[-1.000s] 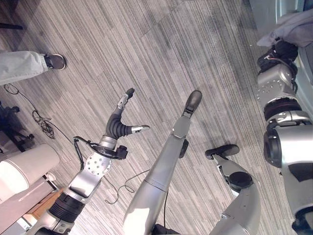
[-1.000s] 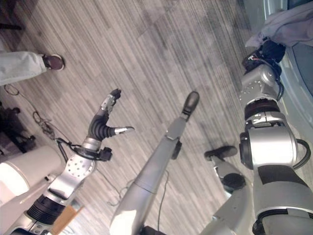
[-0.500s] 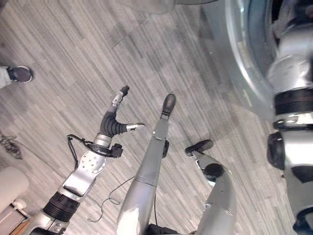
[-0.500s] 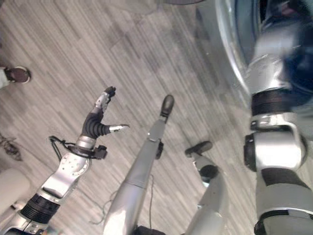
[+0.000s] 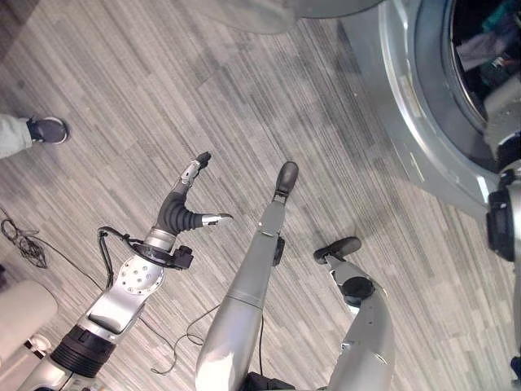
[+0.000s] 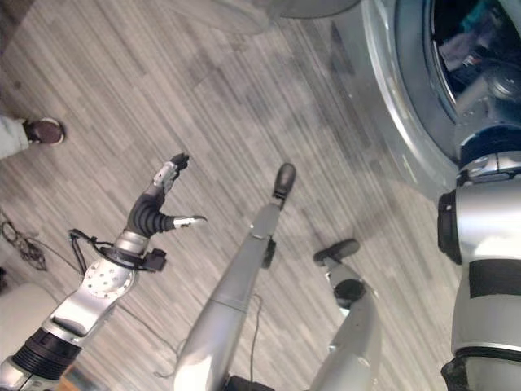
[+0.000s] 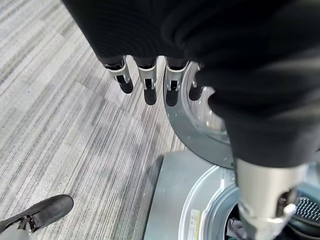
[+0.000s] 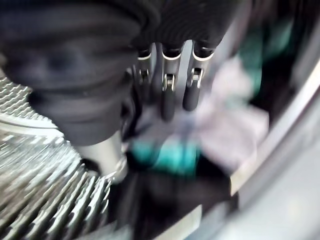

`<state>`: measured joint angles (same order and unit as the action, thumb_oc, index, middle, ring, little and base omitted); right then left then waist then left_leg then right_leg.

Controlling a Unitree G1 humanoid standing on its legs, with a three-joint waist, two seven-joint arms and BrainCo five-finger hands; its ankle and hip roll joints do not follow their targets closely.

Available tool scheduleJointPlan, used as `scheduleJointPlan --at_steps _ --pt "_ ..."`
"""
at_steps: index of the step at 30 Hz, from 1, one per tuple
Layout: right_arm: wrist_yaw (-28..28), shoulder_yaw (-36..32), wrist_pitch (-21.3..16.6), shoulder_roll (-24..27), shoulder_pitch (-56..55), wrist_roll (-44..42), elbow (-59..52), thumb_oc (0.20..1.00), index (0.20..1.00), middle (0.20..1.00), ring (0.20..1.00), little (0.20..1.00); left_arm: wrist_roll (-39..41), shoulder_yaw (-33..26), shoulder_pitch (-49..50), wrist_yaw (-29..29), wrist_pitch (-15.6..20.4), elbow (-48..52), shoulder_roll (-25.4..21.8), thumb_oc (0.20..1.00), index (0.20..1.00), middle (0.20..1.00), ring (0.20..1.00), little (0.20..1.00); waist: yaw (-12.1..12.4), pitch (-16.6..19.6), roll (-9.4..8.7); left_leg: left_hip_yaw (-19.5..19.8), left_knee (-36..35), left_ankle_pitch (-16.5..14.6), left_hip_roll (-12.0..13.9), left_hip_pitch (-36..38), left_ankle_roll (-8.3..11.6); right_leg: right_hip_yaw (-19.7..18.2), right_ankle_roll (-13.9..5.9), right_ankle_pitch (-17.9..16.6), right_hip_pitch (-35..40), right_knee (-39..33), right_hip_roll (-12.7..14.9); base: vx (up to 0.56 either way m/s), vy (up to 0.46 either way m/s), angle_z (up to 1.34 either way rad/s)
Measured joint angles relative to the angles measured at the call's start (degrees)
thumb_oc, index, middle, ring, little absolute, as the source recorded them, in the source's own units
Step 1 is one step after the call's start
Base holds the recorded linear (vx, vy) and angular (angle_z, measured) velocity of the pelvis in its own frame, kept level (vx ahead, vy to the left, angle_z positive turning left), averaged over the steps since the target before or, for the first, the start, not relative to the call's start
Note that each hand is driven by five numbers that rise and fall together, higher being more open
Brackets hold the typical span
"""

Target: Grab the laundry basket,head to the washer,open it,put in the laundry and shut it.

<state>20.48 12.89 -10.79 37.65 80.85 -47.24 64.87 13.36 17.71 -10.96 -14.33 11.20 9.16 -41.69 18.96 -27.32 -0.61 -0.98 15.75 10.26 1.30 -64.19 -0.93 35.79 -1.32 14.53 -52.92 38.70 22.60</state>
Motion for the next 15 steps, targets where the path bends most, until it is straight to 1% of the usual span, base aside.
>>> scheduleJointPlan --at_steps 1,2,3,4,5,6,7,8,9,10,11,12,13,14,15 --pt "-0.25 -1.24 -0.75 -2.13 -3.39 -0.90 -6.45 1.000 1.000 1.000 1.000 1.000 -0.01 -1.21 -0.49 0.02 -0.06 0.11 0.85 1.000 1.000 1.000 1.000 1.000 -0.23 0.00 0.01 -0.18 -0.01 0.00 0.21 0.21 -0.01 -0.35 0.03 -0.11 0.09 -0.44 -0.34 0.00 0.033 -0.13" --pt "-0.50 -1.20 -1.62 -2.83 -5.14 -1.53 -10.66 1.000 1.000 1.000 1.000 1.000 0.00 -2.16 -0.61 -0.04 -0.06 0.09 1.86 1.000 1.000 1.000 1.000 1.000 -0.30 0.01 0.02 -0.28 -0.03 -0.01 0.32 0.36 0.00 -0.46 -0.11 -0.22 0.17 -0.63 -0.49 0.00 0.040 -0.06" --pt "-0.72 -1.20 -3.39 -3.09 -8.98 -1.47 -19.11 1.000 1.000 1.000 1.000 1.000 -0.19 -2.76 -0.95 0.03 -0.07 -0.11 2.64 1.000 1.000 1.000 1.000 1.000 -0.33 -0.03 0.08 -0.25 -0.25 -0.01 0.41 0.73 0.00 -0.38 -0.31 -0.33 0.57 -0.88 -0.66 -0.01 0.033 0.02" --pt "-1.38 -1.69 -6.14 -4.04 -14.82 -1.43 -29.35 1.000 1.000 1.000 1.000 1.000 -0.49 -3.16 -1.21 0.15 -0.10 -0.76 3.82 1.000 1.000 1.000 1.000 1.000 -0.60 -0.07 0.15 -0.19 -0.28 -0.01 0.40 1.72 0.00 -0.29 -0.32 -0.34 1.72 -1.17 -0.74 0.01 0.045 0.03" --pt "-2.79 -3.89 -10.40 -9.49 -24.84 -1.38 -42.26 1.000 1.000 1.000 1.000 1.000 -0.77 -2.94 -1.22 0.87 -0.09 -1.50 5.72 1.000 1.000 1.000 1.000 1.000 -1.29 0.04 0.23 -0.60 -1.29 -0.06 0.37 4.51 0.01 -0.46 -0.46 -0.42 4.23 -2.22 -0.94 -0.01 0.199 0.00" --pt "-3.50 -6.24 -13.33 -16.33 -35.77 -0.67 -51.73 1.000 1.000 1.000 1.000 1.000 -0.96 -3.01 0.31 1.02 0.68 -1.55 6.67 1.000 1.000 1.000 1.000 1.000 -3.26 0.71 0.51 -0.86 -1.84 -0.42 0.34 5.19 0.43 -0.70 -0.44 -0.38 4.62 -2.75 -1.04 0.00 0.250 -0.10" --pt "-3.65 -6.49 -14.03 -21.66 -44.02 1.86 -56.64 1.000 1.000 1.000 1.000 1.000 -0.93 -2.76 0.79 1.01 0.50 -2.14 7.39 1.000 1.000 1.000 1.000 1.000 -4.55 0.61 0.47 -1.41 -1.90 -0.34 0.39 5.83 0.16 -1.22 -0.86 -1.16 5.11 -3.98 -1.21 -0.02 0.313 -0.19" --pt "-3.97 -6.27 -14.31 -25.30 -50.69 3.81 -56.90 1.000 1.000 1.000 1.000 1.000 -0.92 -2.59 1.15 1.01 0.04 -3.31 8.50 1.000 1.000 1.000 1.000 1.000 -5.43 0.61 0.48 -2.17 -1.96 -0.63 0.53 7.32 -0.32 -1.95 -1.58 -2.48 6.50 -5.40 -1.71 0.00 0.223 -0.43" --pt "-3.44 -3.46 -12.85 -29.09 -57.46 5.00 -51.01 1.000 1.000 1.000 1.000 1.000 -0.91 -2.36 1.47 1.03 -0.37 -5.65 9.80 1.000 1.000 1.000 1.000 1.000 -7.75 0.67 0.44 -3.35 -2.01 -1.42 0.62 10.51 -1.40 -3.11 -2.34 -4.49 9.63 -8.31 -2.33 0.00 0.246 -0.58" --pt "-3.03 -1.38 -11.97 -29.84 -62.48 5.77 -47.06 1.000 1.000 1.000 1.000 1.000 -0.85 -2.60 2.27 0.95 -0.33 -7.07 11.10 1.000 1.000 1.000 1.000 1.000 -9.33 2.09 0.44 -4.56 -1.69 -3.03 0.58 12.14 -1.62 -4.45 -3.05 -5.59 11.27 -10.73 -2.69 0.01 0.229 -0.68" --pt "-3.03 0.14 -11.09 -29.95 -67.68 7.30 -43.32 1.000 1.000 1.000 1.000 1.000 -0.82 -2.59 3.09 0.96 -0.33 -8.67 12.34 1.000 1.000 1.000 1.000 1.000 -11.23 5.14 0.57 -5.84 -1.02 -4.35 0.40 12.24 -1.80 -5.92 -3.59 -6.77 11.38 -12.66 -2.74 0.03 0.244 -0.62" --pt "-3.08 0.60 -9.71 -29.74 -71.00 9.25 -39.19 1.000 1.000 1.000 1.000 1.000 -0.81 -3.35 3.52 0.84 -0.32 -10.32 12.94 1.000 1.000 1.000 1.000 1.000 -12.88 6.02 0.88 -7.02 0.17 -5.54 0.52 13.46 -2.72 -6.94 -4.33 -8.24 13.16 -14.82 -3.08 0.02 0.170 -0.62" --pt "-3.39 0.56 -8.15 -29.53 -74.03 10.23 -34.70 1.000 1.000 1.000 1.000 1.000 -0.85 -4.18 3.73 0.73 -0.92 -12.55 12.81 1.000 1.000 1.000 1.000 1.000 -14.47 6.12 0.72 -8.82 1.47 -7.08 0.92 16.11 -3.41 -7.78 -5.14 -9.81 16.33 -17.30 -3.63 0.01 0.177 -0.62" --pt "-3.89 0.02 -6.94 -29.44 -75.18 11.18 -29.94 1.000 1.000 1.000 1.000 1.000 -0.85 -5.34 4.66 0.62 -1.76 -14.59 12.84 1.000 1.000 1.000 1.000 1.000 -14.94 6.53 0.56 -9.64 2.64 -8.57 1.30 18.29 -4.23 -8.70 -6.36 -11.35 19.41 -18.68 -4.14 -0.01 0.079 -0.71" --pt "-3.74 -1.37 -4.84 -29.94 -76.34 11.01 -24.98 1.000 1.000 1.000 1.000 1.000 -0.88 -6.67 5.53 0.41 -1.95 -16.01 13.19 1.000 1.000 1.000 1.000 1.000 -14.81 7.69 -0.18 -11.50 2.59 -9.63 1.82 20.65 -4.68 -8.63 -6.58 -11.48 21.10 -18.66 -3.91 -0.02 0.040 -0.64"
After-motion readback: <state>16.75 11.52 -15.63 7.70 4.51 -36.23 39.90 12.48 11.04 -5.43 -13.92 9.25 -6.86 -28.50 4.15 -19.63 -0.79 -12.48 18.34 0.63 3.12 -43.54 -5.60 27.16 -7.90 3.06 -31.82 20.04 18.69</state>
